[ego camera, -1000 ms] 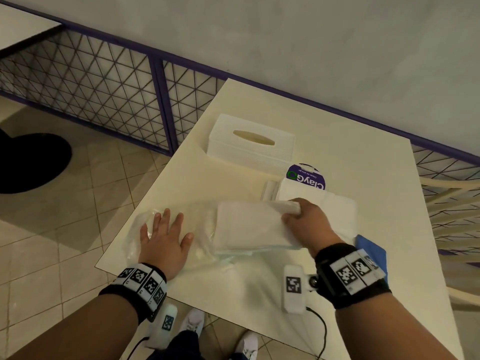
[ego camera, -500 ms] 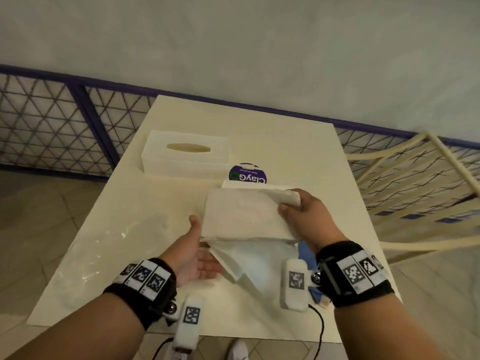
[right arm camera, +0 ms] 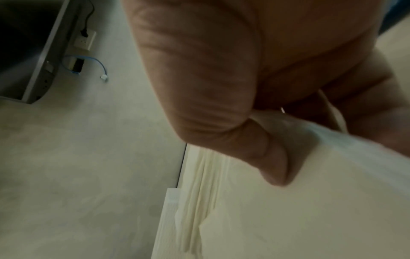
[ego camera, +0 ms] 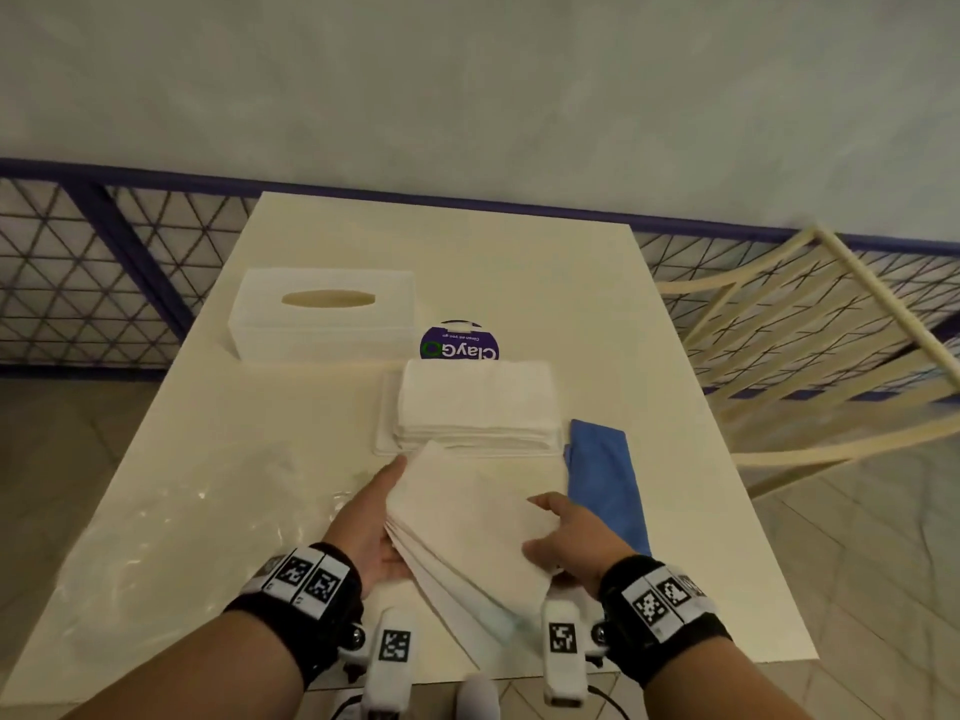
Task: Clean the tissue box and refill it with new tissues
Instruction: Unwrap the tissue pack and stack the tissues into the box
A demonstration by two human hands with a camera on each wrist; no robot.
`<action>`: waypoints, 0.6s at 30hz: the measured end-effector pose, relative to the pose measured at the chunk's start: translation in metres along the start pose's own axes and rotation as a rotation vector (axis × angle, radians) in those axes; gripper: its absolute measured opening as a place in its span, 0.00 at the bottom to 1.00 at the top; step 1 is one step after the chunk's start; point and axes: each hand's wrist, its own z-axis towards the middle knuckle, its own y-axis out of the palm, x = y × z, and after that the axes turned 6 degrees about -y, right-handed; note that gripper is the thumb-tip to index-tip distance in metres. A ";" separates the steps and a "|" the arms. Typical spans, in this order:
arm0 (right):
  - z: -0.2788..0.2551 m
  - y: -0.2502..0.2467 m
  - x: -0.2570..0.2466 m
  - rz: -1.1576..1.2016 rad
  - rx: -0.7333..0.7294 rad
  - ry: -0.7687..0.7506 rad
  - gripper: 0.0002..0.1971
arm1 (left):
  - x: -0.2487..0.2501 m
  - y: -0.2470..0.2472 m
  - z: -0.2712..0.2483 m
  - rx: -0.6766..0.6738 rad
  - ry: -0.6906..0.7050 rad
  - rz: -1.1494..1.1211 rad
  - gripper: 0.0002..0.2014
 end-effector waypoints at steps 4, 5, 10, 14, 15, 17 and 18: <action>0.000 -0.001 -0.001 -0.059 -0.038 -0.048 0.18 | 0.001 0.000 0.009 0.052 0.105 0.033 0.21; 0.000 -0.002 -0.002 -0.065 -0.042 -0.051 0.18 | 0.001 0.001 0.009 0.047 0.119 0.024 0.20; 0.000 -0.003 -0.007 -0.189 -0.145 0.001 0.15 | 0.002 0.001 0.010 -0.078 0.140 -0.138 0.17; -0.003 0.002 -0.012 -0.496 -0.272 0.011 0.17 | 0.002 0.002 0.009 -0.124 0.189 -0.216 0.20; -0.003 0.004 -0.014 -0.515 -0.292 -0.002 0.18 | 0.002 0.002 0.008 -0.156 0.196 -0.238 0.22; -0.003 0.009 -0.018 -0.579 -0.351 -0.022 0.20 | -0.001 0.002 0.009 -0.197 0.209 -0.268 0.26; -0.002 0.012 -0.019 -0.637 -0.377 -0.029 0.21 | -0.003 0.003 0.009 -0.193 0.215 -0.273 0.28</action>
